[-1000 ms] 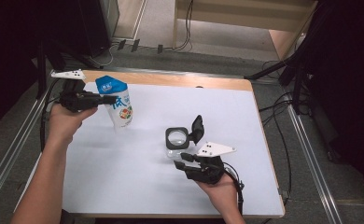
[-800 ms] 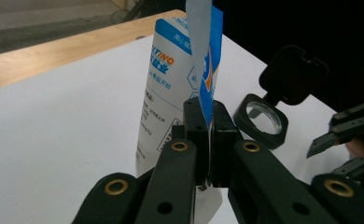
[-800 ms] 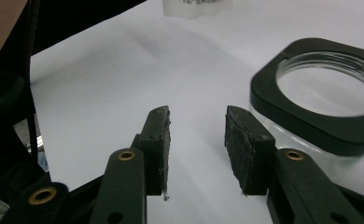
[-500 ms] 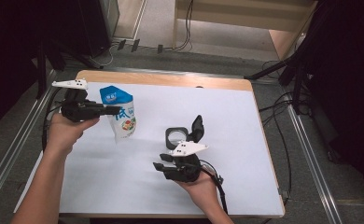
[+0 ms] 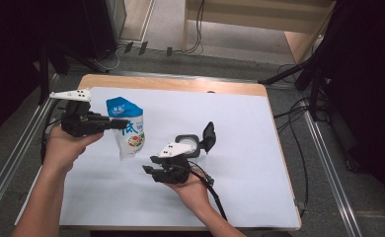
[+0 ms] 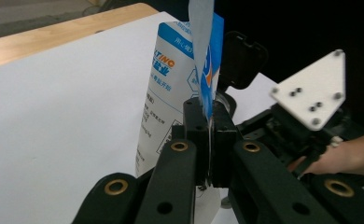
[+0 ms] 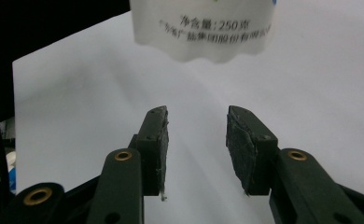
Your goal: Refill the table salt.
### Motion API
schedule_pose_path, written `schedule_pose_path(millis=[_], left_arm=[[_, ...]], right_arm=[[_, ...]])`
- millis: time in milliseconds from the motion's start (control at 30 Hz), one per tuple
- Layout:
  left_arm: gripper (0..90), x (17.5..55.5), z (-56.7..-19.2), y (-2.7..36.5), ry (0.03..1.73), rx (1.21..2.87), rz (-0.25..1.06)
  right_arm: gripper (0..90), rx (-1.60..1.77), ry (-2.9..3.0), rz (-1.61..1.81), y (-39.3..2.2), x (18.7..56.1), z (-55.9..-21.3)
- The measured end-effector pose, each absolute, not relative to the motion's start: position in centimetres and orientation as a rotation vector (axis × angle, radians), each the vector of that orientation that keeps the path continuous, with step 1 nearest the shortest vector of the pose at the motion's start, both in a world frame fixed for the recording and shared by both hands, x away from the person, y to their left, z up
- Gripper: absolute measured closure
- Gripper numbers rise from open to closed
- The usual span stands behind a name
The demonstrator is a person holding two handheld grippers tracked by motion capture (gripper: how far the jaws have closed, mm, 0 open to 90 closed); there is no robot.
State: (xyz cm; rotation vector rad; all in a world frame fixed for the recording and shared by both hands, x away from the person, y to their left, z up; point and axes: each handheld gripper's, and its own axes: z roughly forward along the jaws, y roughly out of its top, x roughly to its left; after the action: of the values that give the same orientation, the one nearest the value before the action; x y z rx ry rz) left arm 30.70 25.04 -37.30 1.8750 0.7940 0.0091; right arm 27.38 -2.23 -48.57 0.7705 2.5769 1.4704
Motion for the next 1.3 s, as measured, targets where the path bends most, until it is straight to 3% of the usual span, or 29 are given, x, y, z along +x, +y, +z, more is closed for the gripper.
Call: schedule_pose_path(millis=[367,967,1300], left_arm=[[90.0,29.7,-36.9,23.3,0.740,1.920,-0.021],[90.0,29.6,-37.2,21.6,0.730,1.891,-0.104],[90.0,29.5,-37.0,21.4,0.751,1.898,-0.049]], right_arm=[[59.9,0.879,2.530,1.419,-0.6,28.8,-50.1],[62.8,0.821,2.482,1.406,-0.2,27.9,-50.7],[61.6,0.821,2.480,1.444,-0.4,27.6,-50.6]])
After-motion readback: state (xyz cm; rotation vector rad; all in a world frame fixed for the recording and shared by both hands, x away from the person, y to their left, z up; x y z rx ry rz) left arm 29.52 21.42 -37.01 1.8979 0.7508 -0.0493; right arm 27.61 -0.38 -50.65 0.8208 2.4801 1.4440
